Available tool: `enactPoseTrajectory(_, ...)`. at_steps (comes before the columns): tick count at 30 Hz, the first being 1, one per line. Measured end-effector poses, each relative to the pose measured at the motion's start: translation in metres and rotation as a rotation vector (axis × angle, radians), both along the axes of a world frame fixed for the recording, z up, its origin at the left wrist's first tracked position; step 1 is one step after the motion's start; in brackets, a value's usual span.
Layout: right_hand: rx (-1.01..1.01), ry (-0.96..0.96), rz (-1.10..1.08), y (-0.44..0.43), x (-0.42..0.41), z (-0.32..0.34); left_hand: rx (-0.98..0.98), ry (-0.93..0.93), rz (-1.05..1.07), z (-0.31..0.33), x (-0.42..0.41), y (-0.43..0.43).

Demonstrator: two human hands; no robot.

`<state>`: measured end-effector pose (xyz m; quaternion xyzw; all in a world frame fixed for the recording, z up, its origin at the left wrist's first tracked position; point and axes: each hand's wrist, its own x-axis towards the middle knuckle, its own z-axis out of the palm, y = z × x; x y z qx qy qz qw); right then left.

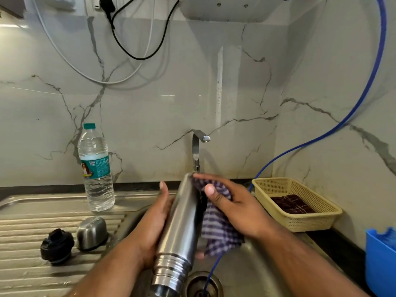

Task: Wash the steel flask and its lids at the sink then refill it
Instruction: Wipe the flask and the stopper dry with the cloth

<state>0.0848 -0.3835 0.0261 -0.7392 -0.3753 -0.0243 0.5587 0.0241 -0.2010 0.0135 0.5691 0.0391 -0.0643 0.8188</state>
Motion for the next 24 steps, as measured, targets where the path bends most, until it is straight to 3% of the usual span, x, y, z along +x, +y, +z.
enactPoseTrajectory(3,-0.080,-0.069,-0.136,0.001,0.003,-0.002,0.026,0.036,-0.003,-0.003,0.000,-0.009)
enactPoseTrajectory(10,-0.189,-0.006,0.297,0.018,-0.022,-0.010,-0.267,0.173,0.273,0.000,0.007,0.008)
enactPoseTrajectory(16,-0.213,-0.046,0.348,0.011,-0.033,0.003,-0.431,0.198,0.486,0.003,0.011,0.033)
enactPoseTrajectory(19,-0.004,0.117,0.196,0.007,-0.033,0.010,-0.491,0.165,0.545,0.000,0.015,0.042)
enactPoseTrajectory(24,0.380,0.639,-0.101,0.010,-0.011,0.003,-0.593,0.129,0.589,-0.001,0.016,0.039)
